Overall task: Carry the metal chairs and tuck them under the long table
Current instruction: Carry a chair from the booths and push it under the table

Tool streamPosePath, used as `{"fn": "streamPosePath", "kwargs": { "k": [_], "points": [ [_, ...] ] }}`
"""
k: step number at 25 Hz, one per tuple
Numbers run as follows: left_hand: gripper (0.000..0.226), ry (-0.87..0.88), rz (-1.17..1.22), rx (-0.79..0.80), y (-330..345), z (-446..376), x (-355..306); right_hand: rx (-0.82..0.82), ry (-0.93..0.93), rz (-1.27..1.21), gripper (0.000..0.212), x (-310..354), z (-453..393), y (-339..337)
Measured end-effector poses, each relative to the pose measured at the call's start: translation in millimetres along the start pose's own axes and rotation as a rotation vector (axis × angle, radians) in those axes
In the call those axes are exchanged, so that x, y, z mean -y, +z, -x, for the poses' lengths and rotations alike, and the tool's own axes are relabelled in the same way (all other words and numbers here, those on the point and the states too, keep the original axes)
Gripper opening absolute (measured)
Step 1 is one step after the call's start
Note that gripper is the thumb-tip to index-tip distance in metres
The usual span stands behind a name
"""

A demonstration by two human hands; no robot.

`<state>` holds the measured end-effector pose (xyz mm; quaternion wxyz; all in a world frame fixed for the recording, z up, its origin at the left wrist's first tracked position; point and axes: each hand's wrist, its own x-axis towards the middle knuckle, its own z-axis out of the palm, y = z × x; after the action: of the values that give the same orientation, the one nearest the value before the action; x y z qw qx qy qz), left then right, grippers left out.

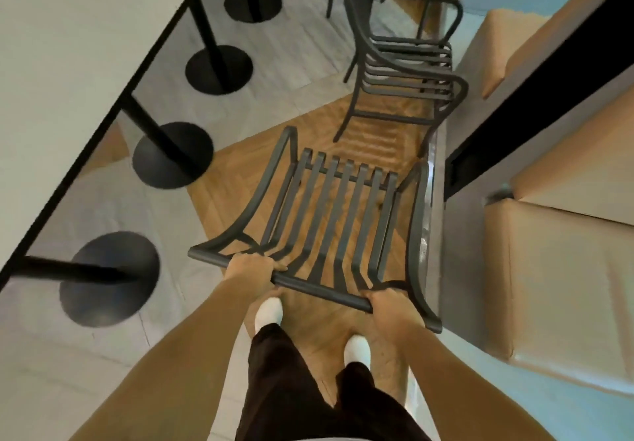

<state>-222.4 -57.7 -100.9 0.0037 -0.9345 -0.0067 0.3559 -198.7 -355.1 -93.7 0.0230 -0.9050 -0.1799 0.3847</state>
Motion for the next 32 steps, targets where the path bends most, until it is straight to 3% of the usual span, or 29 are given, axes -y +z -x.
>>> {"fn": "streamPosePath", "kwargs": {
  "k": [5,12,24,32],
  "points": [
    [0.041,-0.103,0.147,0.024,35.6,33.0,-43.1,0.058,-0.059,0.125,0.053,-29.8,12.2,-7.7],
    [0.045,-0.201,0.288,0.012,60.3,61.2,-67.9,0.065,-0.117,0.228,0.046,-34.2,11.1,-15.9],
    [0.037,-0.506,0.432,0.06,93.3,85.0,-112.8,0.104,-0.396,0.507,0.055,-40.6,-20.4,-35.8],
    [0.04,-0.636,0.649,0.051,118.5,123.1,-157.1,0.111,-0.582,0.682,0.06,-30.6,-26.7,-39.6]
  ]
}}
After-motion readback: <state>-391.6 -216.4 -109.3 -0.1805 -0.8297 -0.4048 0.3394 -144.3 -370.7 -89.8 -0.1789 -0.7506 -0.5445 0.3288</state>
